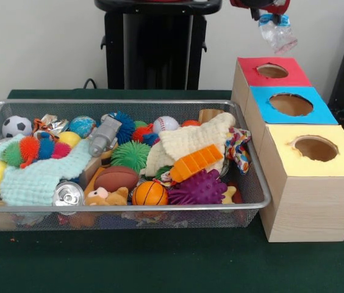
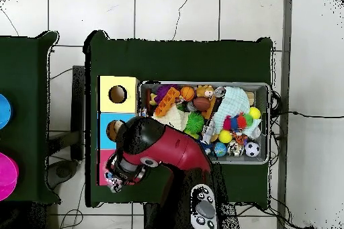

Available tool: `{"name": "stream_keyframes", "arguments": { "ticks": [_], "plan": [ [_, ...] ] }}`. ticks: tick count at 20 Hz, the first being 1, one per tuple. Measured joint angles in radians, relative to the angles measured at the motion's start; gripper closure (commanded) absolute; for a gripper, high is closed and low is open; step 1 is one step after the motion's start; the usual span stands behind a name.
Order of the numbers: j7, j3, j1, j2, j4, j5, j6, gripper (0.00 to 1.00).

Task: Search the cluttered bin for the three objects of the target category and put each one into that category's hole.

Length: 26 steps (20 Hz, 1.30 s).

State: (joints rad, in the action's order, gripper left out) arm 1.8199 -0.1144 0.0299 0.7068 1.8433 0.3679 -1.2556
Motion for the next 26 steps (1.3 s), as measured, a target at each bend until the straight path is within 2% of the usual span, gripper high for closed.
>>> {"name": "stream_keyframes", "arguments": {
  "ticks": [4,11,26],
  "plan": [
    [0.03,0.002,0.0,-0.039,-0.067,0.002,-0.003,1.0],
    [0.032,0.007,0.0,-0.095,-0.157,0.014,-0.003,1.0],
    [0.032,0.024,0.001,-0.118,-0.279,0.019,-0.003,1.0]
  ]
}}
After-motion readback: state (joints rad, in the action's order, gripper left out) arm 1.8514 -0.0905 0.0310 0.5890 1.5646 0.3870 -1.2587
